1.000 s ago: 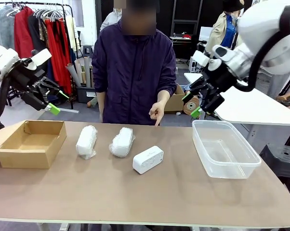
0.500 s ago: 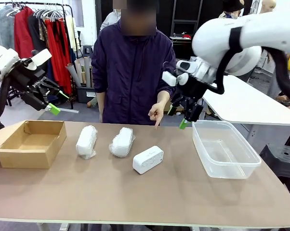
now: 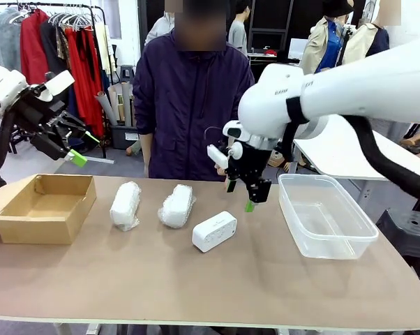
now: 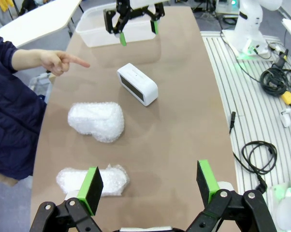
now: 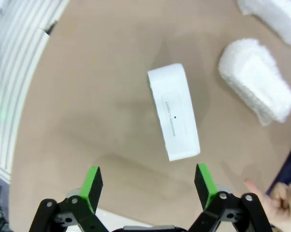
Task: Separate and place wrapped and unwrapped clocks.
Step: Pick up the Digital clock indicated by the person.
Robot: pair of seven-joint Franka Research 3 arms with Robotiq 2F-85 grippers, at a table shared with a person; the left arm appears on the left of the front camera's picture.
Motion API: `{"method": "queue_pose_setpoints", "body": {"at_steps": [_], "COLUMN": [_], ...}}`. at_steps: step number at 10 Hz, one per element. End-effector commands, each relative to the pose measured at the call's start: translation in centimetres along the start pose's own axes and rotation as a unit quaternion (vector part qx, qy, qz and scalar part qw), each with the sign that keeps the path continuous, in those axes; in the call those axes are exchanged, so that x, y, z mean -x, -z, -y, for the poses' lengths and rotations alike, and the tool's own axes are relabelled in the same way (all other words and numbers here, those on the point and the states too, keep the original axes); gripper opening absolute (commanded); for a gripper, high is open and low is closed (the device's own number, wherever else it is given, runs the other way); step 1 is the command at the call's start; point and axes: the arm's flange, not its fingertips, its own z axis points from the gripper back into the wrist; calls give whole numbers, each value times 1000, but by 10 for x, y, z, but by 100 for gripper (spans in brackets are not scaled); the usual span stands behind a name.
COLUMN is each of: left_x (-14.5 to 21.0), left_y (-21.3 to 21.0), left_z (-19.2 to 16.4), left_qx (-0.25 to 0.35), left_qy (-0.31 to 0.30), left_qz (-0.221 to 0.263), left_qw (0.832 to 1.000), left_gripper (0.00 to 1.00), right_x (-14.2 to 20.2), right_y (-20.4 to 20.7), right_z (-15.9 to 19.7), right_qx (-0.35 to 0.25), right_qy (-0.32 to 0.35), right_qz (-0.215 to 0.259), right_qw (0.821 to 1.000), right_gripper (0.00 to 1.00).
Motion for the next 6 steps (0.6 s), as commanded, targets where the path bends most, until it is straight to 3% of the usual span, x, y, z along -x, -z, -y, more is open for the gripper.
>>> {"method": "queue_pose_setpoints", "body": {"at_steps": [1, 3, 4, 6], "left_x": [-1, -1, -1, -1], "left_y": [-1, -1, -1, -1], "left_z": [1, 1, 1, 1], "left_qx": [1, 1, 1, 1], "left_qy": [2, 2, 2, 2], "left_qz": [8, 8, 8, 8], "left_qw": [1000, 1000, 1000, 1000], "left_gripper": [100, 100, 100, 100], "right_x": [-3, 2, -4, -4], "right_y": [14, 3, 15, 15], "right_z": [1, -3, 3, 3], "right_qx": [23, 53, 19, 19], "right_qy": [-6, 5, -16, -16], "right_qz": [-31, -32, -16, -16], "right_qw": [999, 998, 1000, 1000], "right_gripper": [100, 100, 100, 100]}}
